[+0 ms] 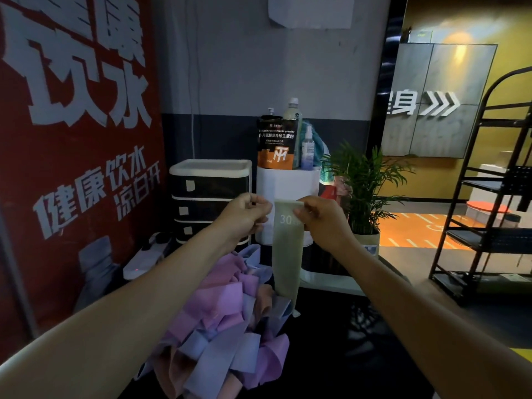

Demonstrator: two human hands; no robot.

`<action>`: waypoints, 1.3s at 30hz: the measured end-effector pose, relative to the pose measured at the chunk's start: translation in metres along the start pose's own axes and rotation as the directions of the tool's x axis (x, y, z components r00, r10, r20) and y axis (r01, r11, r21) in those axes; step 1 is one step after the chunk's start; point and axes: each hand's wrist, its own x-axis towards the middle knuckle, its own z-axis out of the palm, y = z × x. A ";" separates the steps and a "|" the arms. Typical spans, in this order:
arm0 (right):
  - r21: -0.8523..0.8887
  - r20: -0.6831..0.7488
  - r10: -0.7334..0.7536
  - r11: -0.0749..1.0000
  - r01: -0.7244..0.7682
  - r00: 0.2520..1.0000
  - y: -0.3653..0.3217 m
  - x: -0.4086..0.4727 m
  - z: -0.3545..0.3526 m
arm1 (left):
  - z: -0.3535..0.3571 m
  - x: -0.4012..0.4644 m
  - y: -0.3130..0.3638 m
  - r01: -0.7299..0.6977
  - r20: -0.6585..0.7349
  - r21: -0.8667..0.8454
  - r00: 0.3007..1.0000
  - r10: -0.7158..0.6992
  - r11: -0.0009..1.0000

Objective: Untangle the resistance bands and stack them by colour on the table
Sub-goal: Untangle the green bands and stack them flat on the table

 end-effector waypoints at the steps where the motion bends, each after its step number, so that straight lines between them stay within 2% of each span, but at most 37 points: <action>1: 0.024 -0.004 0.017 1.000 -0.017 1.000 0.003 0.000 -0.001 | 0.000 0.000 -0.002 -0.036 0.014 0.040 0.999 0.035 0.999; 4: 0.102 0.016 0.056 0.993 -0.058 0.998 0.007 0.001 -0.003 | 0.007 0.000 -0.007 -0.123 0.054 0.108 0.992 0.118 0.986; 8: 0.146 0.049 0.076 0.986 -0.082 0.996 0.006 -0.001 -0.010 | 0.022 0.006 -0.010 -0.202 0.040 0.081 0.979 0.200 0.976; 11: 0.019 0.012 -0.004 1.000 0.004 1.000 0.005 0.001 -0.020 | 0.034 0.015 -0.012 -0.217 0.079 0.113 0.975 0.209 0.970; 15: -0.036 -0.096 0.025 0.999 -0.028 0.995 0.010 0.008 -0.037 | 0.058 0.025 -0.017 -0.192 0.196 0.018 0.963 0.185 0.981; 18: 0.045 -0.224 0.133 0.991 -0.126 0.965 0.021 0.012 -0.052 | 0.078 0.030 -0.034 -0.226 0.323 0.238 0.936 0.142 0.945; 19: 0.081 -0.262 0.173 0.984 -0.157 0.950 0.027 0.013 -0.057 | 0.082 0.030 -0.041 -0.200 0.338 0.290 0.936 0.095 0.936; 22: 0.204 -0.351 0.326 0.942 -0.268 0.878 0.055 0.011 -0.077 | 0.091 0.037 -0.062 -0.122 0.409 0.292 0.913 -0.008 0.949; 27: 0.352 -0.434 0.563 0.824 -0.443 0.703 0.115 -0.007 -0.100 | 0.092 0.051 -0.082 -0.109 0.450 0.423 0.887 -0.104 0.899; 31: 0.481 -0.457 0.700 0.714 -0.509 0.549 0.150 -0.023 -0.110 | 0.086 0.065 -0.097 -0.138 0.476 0.609 0.852 -0.220 0.781; 34: 0.535 -0.454 0.753 0.658 -0.530 0.477 0.174 -0.036 -0.114 | 0.078 0.078 -0.109 -0.175 0.455 0.706 0.854 -0.252 0.686; 36: 0.530 -0.460 0.766 0.643 -0.553 0.449 0.189 -0.043 -0.116 | 0.071 0.090 -0.117 -0.122 0.412 0.703 0.873 -0.262 0.700; 39: 0.528 -0.434 0.796 0.604 -0.597 0.422 0.209 -0.051 -0.113 | 0.071 0.101 -0.127 0.124 0.248 0.548 0.920 -0.303 0.827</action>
